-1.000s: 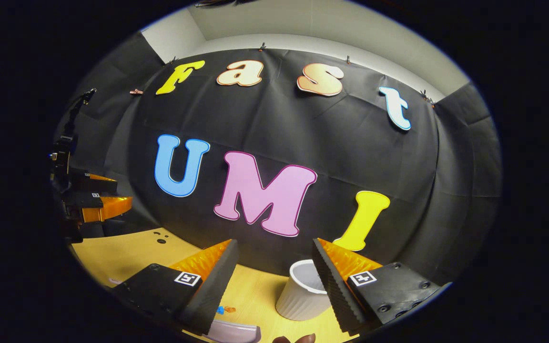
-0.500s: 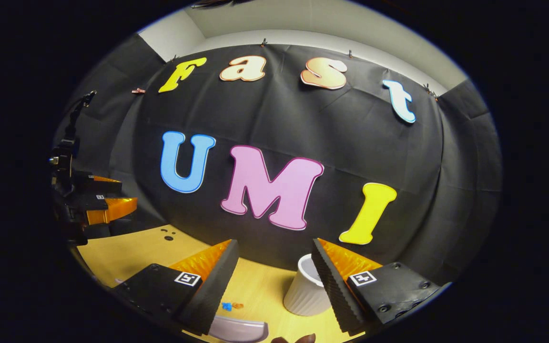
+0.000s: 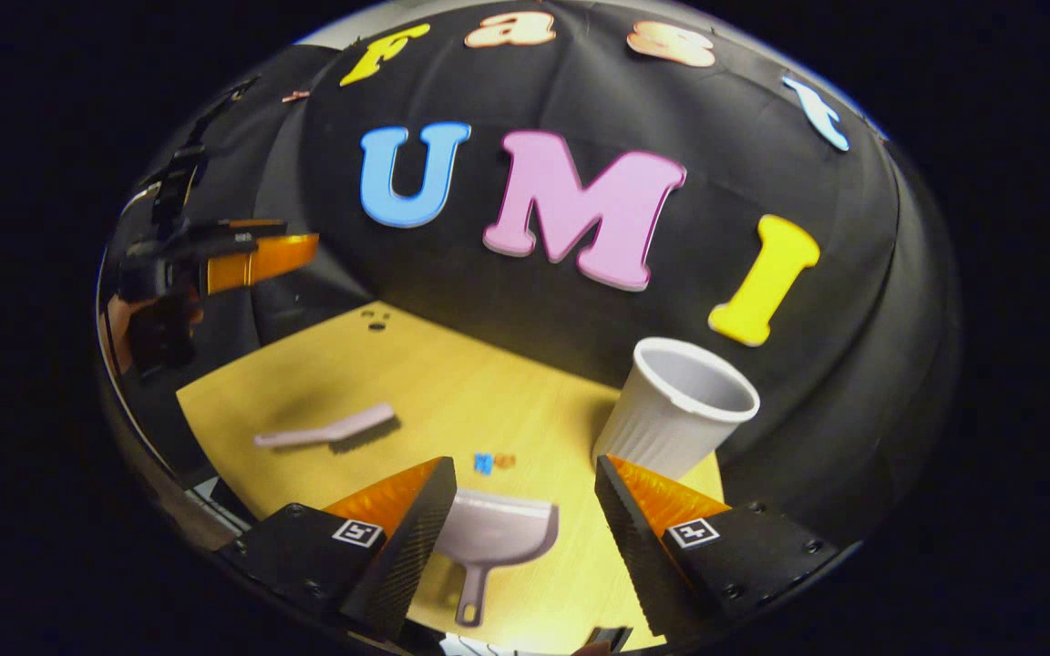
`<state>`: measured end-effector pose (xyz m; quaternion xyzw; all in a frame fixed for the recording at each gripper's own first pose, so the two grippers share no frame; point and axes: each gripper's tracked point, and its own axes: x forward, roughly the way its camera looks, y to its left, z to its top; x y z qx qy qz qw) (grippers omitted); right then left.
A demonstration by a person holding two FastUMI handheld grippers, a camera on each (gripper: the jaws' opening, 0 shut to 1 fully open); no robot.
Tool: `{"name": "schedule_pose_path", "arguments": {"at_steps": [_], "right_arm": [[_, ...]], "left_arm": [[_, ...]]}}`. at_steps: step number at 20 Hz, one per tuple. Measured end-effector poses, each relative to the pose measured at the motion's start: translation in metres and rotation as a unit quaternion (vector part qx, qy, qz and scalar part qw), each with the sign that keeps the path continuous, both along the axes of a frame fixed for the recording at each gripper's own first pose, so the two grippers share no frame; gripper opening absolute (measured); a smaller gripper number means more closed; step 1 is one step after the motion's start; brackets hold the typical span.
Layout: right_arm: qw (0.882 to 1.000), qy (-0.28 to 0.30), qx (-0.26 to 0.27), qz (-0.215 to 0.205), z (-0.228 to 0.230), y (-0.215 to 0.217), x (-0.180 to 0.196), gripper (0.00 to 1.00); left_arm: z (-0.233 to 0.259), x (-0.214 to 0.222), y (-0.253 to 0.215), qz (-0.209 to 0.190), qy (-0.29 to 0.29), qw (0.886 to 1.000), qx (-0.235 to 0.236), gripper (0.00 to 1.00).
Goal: Pick up the small broom and dustpan from the desktop, sweep the trash into the dustpan with the broom, and then empty the trash into the garbage bin.
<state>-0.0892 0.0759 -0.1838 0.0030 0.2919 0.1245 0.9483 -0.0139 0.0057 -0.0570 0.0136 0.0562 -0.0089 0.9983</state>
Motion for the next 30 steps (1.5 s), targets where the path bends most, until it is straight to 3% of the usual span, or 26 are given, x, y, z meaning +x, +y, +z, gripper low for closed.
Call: {"name": "schedule_pose_path", "arguments": {"at_steps": [4,8,12,16,21,23,24,26,30], "right_arm": [[0.994,0.111,-0.001,0.006,-0.068,0.014,-0.032,0.96],[0.976,0.217,0.008,0.02,-0.127,0.025,-0.061,0.93],[0.959,0.282,0.027,0.007,-0.187,0.036,-0.071,0.88],[0.95,0.311,0.004,0.008,-0.223,0.044,-0.057,0.84],[0.939,0.343,-0.006,0.005,-0.25,0.049,-0.041,0.6],[0.936,0.352,-0.009,-0.001,-0.258,0.052,-0.039,0.58],[0.936,0.352,-0.011,-0.003,-0.256,0.051,-0.038,0.58],[0.939,0.342,-0.013,-0.005,-0.257,0.055,-0.032,0.41],[0.944,0.329,0.01,0.009,-0.255,0.058,-0.03,0.36]], "left_arm": [[-0.012,-0.005,0.003,0.001,0.012,1.0,0.002,0.94],[-0.023,-0.012,-0.001,-0.006,0.023,1.0,0.014,0.94],[-0.028,-0.02,-0.005,-0.005,0.028,0.999,0.014,0.94],[-0.031,-0.023,-0.003,-0.002,0.034,0.999,0.018,0.94],[-0.034,-0.029,0.002,0.008,0.04,0.999,0.023,0.94],[-0.037,-0.03,0.003,0.011,0.043,0.999,0.025,0.94],[-0.039,-0.031,0.003,0.013,0.046,0.999,0.024,0.94],[-0.045,-0.031,0.005,0.017,0.054,0.998,0.02,0.94],[-0.069,-0.03,0.004,0.017,0.083,0.996,0.012,0.94]]}}
